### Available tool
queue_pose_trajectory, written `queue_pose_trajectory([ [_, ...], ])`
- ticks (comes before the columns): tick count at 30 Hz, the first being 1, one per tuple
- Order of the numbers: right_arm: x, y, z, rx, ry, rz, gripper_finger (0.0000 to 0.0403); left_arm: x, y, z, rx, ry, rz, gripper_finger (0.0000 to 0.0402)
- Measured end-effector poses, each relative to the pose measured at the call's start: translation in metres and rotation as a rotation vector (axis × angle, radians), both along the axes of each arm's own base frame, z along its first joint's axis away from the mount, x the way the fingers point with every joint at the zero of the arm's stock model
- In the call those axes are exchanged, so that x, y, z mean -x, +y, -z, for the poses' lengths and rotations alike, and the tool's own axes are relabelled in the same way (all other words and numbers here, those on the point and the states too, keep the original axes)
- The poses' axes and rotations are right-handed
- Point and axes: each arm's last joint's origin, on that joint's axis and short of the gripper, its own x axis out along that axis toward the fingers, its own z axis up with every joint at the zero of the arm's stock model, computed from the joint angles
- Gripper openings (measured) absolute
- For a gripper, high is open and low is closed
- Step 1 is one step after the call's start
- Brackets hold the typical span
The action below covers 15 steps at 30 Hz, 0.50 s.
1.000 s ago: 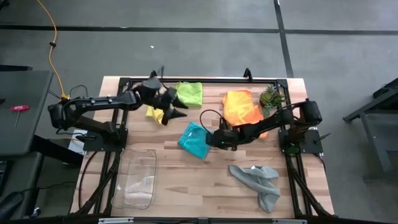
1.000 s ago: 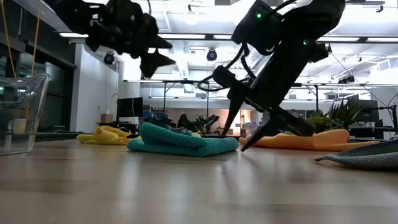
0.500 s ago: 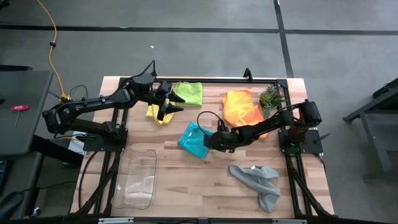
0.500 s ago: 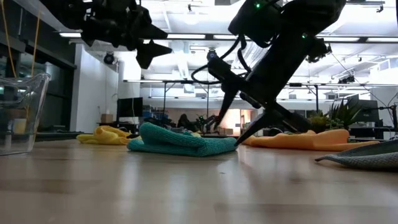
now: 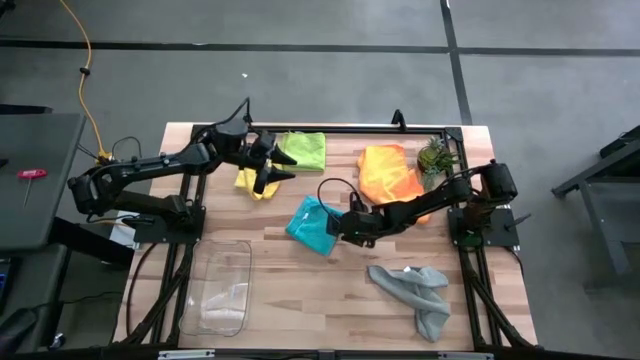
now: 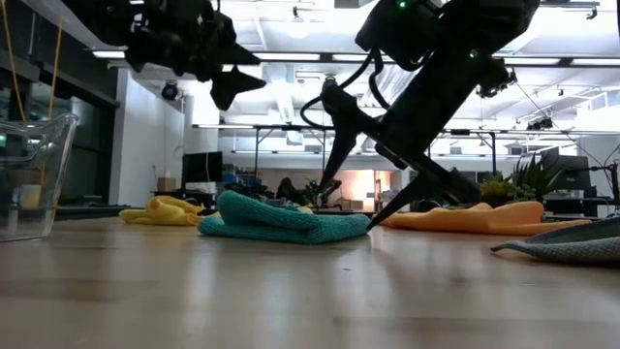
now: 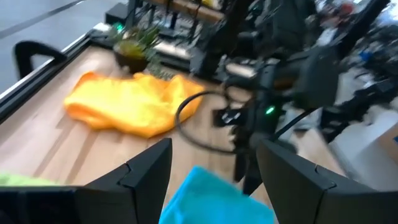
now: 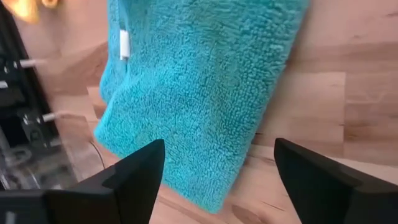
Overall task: Fold microfiber towels
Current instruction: Stack the blue microfiber towel on the green microfiber towel
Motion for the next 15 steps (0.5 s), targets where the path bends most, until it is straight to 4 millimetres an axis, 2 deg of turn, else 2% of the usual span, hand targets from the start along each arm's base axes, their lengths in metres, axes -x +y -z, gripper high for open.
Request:
queue_pose_trajectory([
  [6,0.000,-0.006,0.001,-0.012,0.009,0.065,0.0296,0.001,-0.002,0.017,-0.009,0.143,-0.055,0.0225],
  [15,-0.002,-0.008,0.011,-0.077,0.029,0.101,0.0296,0.002,-0.015,0.045,0.072,0.112,-0.116,0.0225],
])
